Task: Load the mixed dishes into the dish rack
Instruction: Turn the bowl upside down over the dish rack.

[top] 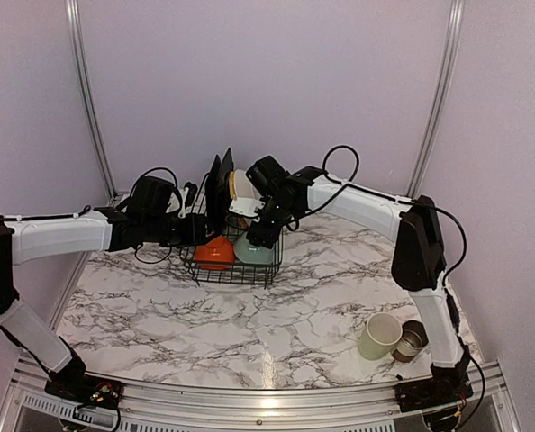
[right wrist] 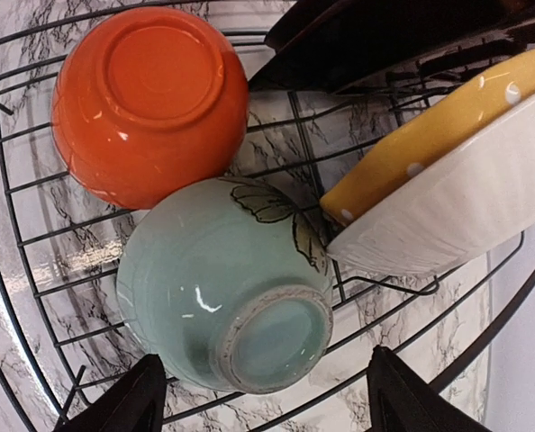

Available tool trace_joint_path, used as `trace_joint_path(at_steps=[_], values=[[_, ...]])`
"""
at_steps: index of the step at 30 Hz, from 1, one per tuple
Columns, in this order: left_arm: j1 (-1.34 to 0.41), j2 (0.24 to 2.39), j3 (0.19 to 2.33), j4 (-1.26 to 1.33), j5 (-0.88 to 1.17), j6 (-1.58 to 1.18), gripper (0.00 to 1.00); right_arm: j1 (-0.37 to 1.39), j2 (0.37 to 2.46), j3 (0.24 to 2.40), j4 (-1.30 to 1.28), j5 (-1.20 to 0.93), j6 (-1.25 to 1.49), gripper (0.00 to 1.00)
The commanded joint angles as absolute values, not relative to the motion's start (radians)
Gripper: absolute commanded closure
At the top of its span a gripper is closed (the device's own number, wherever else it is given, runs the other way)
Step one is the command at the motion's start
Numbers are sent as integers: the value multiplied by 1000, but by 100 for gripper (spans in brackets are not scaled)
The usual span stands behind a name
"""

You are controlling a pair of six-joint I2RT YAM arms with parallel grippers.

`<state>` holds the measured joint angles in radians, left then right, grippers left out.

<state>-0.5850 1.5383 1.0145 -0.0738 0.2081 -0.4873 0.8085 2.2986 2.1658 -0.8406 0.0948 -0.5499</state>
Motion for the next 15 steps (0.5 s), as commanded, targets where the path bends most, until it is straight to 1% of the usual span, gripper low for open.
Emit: trace_joint_path(at_steps=[1,6,10,15], values=[[-586,1584,1065,-148,161,-427,47,811,2256,2112,-795,93,-587,26],[-585,1633,1097,-166,103,-414,47,819,2362,2175,-798,192,-577,25],[-586,1638,1088,-176,57,-416,48,818,2439,2187,-798,273,-575,28],[-584,1642,1072,-167,26,-418,48,818,2478,2199,-795,298,-568,29]])
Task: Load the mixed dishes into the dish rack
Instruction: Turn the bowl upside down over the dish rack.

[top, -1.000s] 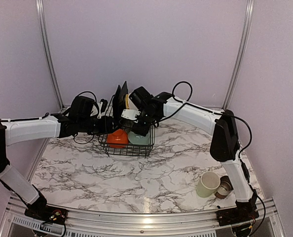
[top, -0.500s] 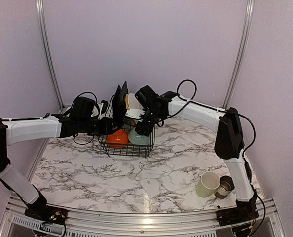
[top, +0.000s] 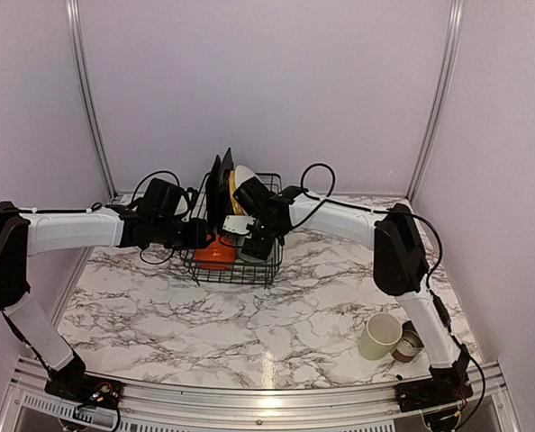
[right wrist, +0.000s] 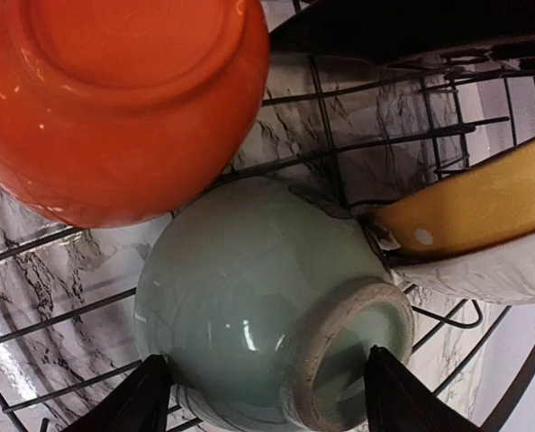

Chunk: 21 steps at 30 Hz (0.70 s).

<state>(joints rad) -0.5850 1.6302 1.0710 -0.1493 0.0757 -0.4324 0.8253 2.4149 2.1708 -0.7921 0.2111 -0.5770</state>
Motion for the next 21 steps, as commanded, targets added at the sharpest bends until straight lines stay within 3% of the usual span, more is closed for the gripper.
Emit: trace_joint_path(at_steps=[1,17,21], values=[[-584,1643,1069,-162,27,-420,48,816,2479,2205,-797,299,-559,29],[-584,1601,1058,-131,77,-376,48,811,2240,2143,-812,16,-519,23],[-584,1575,1054,-142,46,-385,48,813,2265,2146,-810,-153,-511,38]])
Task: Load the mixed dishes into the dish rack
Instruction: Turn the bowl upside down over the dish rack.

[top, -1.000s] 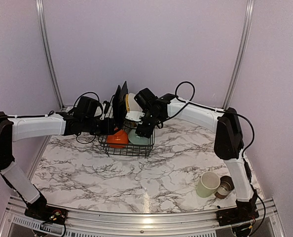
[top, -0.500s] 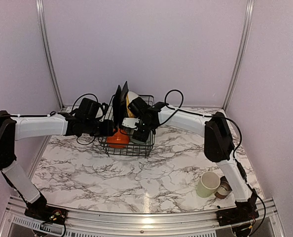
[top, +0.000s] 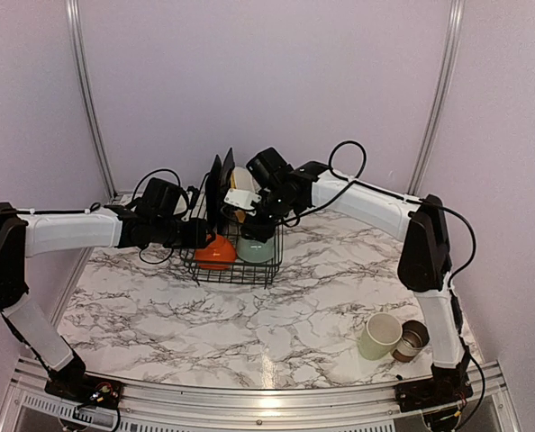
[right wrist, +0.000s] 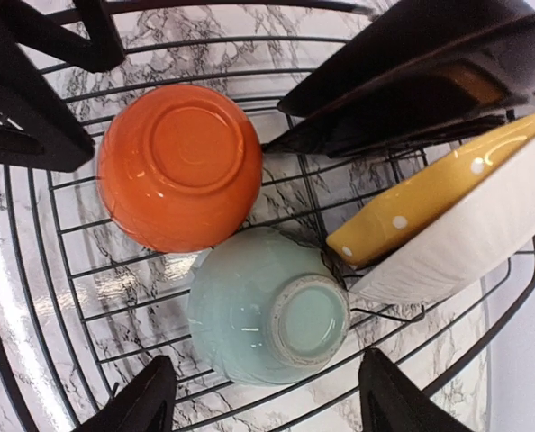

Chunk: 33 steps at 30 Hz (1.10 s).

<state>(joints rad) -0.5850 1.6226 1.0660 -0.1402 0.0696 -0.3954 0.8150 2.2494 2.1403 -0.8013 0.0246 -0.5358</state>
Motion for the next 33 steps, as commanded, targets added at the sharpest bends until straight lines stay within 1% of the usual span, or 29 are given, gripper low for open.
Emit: trace_joint_path(at_steps=[1,3,5,9,15,18,24,27,33], values=[[-584,1566,1052,-145,34,-387,48,813,2279,2154,-810,-207,-507,46],[-583,1544,1047,-159,-6,-400,48,815,2313,2193,-816,-278,-492,64],[-577,1529,1040,-172,-42,-413,49,818,2345,2220,-818,-350,-479,68],[-551,1536,1018,-191,-45,-452,50,852,2397,2256,-802,-401,-468,70],[-528,1573,988,-157,46,-489,48,880,2463,2267,-743,-399,-443,72],[-527,1603,1000,-159,75,-493,48,881,2509,2288,-694,-351,-410,72],[-525,1605,1001,-167,73,-490,48,858,2595,2357,-585,-173,-322,74],[-525,1596,991,-167,76,-489,48,820,2621,2406,-579,-170,-276,74],[-525,1598,965,-148,93,-492,48,805,2623,2408,-563,-159,-282,74]])
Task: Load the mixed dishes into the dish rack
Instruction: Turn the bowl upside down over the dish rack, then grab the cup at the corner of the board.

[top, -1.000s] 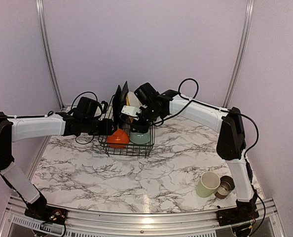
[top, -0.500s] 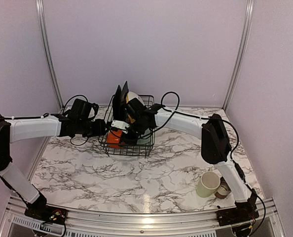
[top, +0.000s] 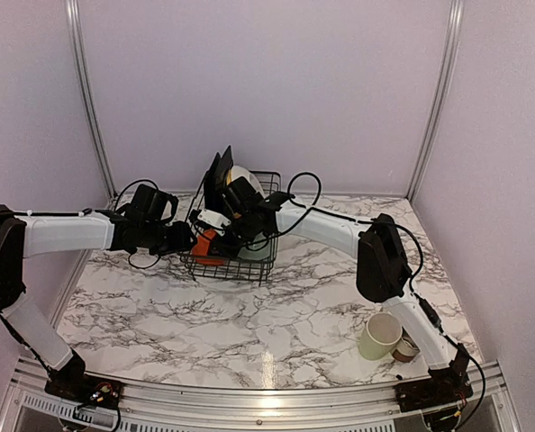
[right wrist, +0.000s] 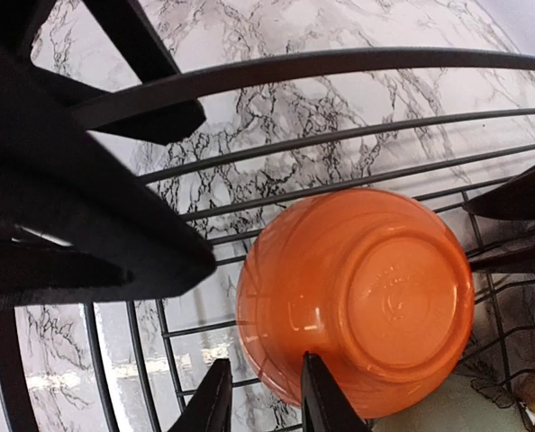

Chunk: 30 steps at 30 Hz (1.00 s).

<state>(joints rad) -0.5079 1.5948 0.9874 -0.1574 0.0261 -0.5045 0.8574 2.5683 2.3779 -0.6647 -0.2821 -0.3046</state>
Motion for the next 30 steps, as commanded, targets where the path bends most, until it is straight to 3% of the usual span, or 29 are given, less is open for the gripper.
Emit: trace_joint_path(at_steps=[1,13,19,30], values=[[-525,1601,965,-145,98,-492,48,806,2622,2408,-568,-177,-281,74],[-525,1531,996,-138,92,-457,48,818,2420,2347,-599,-375,-312,68],[-525,1449,1032,-139,31,-383,47,804,2260,2281,-594,-362,-348,54],[-528,1390,1069,-106,54,-286,46,720,1837,1793,-594,-299,-525,40]])
